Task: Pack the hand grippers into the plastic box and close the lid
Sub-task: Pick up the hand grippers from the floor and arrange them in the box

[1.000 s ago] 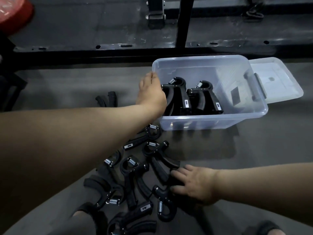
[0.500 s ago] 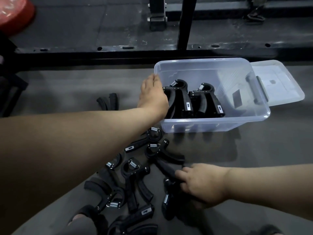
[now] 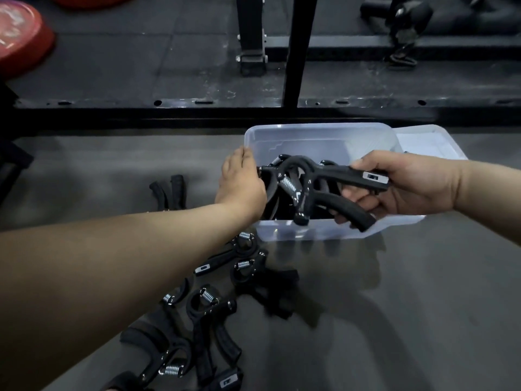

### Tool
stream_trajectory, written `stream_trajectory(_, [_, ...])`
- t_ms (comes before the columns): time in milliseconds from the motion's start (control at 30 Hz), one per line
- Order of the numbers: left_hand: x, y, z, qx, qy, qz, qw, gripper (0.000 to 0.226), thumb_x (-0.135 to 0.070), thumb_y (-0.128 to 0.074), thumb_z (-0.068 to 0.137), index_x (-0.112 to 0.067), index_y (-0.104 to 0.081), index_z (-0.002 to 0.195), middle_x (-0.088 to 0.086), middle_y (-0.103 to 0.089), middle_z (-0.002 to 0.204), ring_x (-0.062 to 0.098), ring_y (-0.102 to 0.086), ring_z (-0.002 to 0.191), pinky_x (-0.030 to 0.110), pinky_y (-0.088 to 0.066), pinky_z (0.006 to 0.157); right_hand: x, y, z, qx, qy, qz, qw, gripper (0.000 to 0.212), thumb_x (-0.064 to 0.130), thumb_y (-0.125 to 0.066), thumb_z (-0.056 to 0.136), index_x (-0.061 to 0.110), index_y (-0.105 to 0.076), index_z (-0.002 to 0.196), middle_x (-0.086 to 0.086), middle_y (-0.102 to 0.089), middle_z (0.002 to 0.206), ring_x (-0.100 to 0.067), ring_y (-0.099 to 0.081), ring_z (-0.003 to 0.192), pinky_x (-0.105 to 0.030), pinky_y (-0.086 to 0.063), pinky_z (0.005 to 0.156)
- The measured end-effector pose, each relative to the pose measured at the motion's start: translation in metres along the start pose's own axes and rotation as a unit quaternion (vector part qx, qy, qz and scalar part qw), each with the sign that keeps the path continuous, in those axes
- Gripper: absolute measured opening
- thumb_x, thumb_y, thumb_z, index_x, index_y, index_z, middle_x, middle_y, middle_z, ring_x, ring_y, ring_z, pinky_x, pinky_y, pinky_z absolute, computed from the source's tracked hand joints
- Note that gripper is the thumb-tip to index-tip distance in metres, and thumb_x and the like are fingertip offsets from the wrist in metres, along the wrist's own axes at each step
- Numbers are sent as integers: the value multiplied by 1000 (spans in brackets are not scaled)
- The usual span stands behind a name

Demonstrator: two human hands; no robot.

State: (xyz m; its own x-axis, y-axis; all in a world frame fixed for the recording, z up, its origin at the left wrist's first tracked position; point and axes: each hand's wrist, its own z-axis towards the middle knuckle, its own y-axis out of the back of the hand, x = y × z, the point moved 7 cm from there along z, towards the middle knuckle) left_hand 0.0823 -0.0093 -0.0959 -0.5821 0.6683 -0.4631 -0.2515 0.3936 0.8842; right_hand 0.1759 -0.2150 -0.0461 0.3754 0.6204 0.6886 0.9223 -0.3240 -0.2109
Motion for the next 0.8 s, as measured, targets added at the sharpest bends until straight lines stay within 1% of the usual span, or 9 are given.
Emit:
stream_trajectory(133, [0, -1, 0, 0, -3, 3, 1000, 66, -12, -35, 92, -10, -12, 154, 5, -9, 160, 24, -6, 146, 36, -11, 120, -5, 24, 11, -96, 35, 76, 992, 42, 34, -41, 94, -2, -62, 99, -20, -67, 93, -28, -70, 78, -31, -58, 60])
stream_trajectory(233, [-1, 1, -1, -1, 0, 0, 1000, 66, -12, -35, 92, -10, -13, 154, 5, -9, 160, 23, -7, 146, 35, -10, 119, -11, 36, 19, -154, 34, 113, 981, 38, 34, -44, 96, 2, -63, 91, -13, -68, 87, -23, -71, 72, -32, -61, 63])
stream_trajectory(300, [-1, 1, -2, 1, 0, -1, 1000, 66, -12, -35, 92, -10, -12, 154, 5, -9, 160, 23, -6, 146, 34, -9, 119, -15, 42, 25, -189, 33, 118, 974, 38, 33, -44, 99, 1, -62, 92, -16, -67, 89, -25, -71, 73, -34, -62, 67])
stream_trajectory(400, [-1, 2, -2, -3, -5, 2, 1000, 66, -11, -36, 92, -9, -14, 154, 6, -11, 160, 24, -9, 145, 35, -11, 119, -18, 48, 31, -227, 38, 128, 965, 40, 30, -43, 102, -4, -63, 95, -18, -68, 85, -24, -72, 69, -33, -62, 62])
stream_trajectory(500, [-1, 3, -2, -1, -4, -1, 1000, 66, -11, -35, 92, -9, -13, 154, 6, -10, 160, 23, -8, 145, 34, -10, 119, -19, 53, 36, -274, 45, 123, 953, 36, 23, -41, 104, -5, -61, 99, -23, -67, 87, -27, -71, 69, -35, -62, 64])
stream_trajectory(533, [-2, 3, -2, -2, -5, -1, 1000, 66, -11, -35, 92, -9, -13, 154, 6, -10, 160, 23, -8, 145, 34, -9, 119, -19, 55, 36, -296, 47, 97, 949, 33, 21, -40, 104, -4, -61, 100, -23, -67, 86, -27, -69, 69, -36, -62, 66])
stream_trajectory(600, [-2, 2, -3, -1, -3, -1, 1000, 65, -12, -35, 93, -9, -13, 154, 6, -9, 161, 22, -7, 146, 33, -8, 119, -16, 62, 35, -358, 46, -47, 931, 27, 17, -41, 102, -1, -61, 103, -20, -65, 87, -26, -65, 71, -37, -59, 71])
stream_trajectory(700, [-1, 3, -3, -1, -3, -1, 1000, 65, -12, -35, 93, -9, -13, 154, 6, -9, 161, 22, -6, 146, 33, -7, 119, -7, 63, 36, -384, 15, -317, 867, 20, 18, -48, 95, 4, -61, 101, -15, -64, 91, -25, -59, 79, -33, -49, 69])
stream_trajectory(800, [-2, 3, -4, 0, -5, 0, 1000, 65, -13, -36, 93, -9, -13, 154, 5, -9, 161, 22, -6, 146, 33, -8, 119, -13, 58, 39, -365, -49, -478, 798, 17, 27, -50, 94, 10, -51, 99, -10, -55, 94, -30, -53, 84, -33, -41, 69])
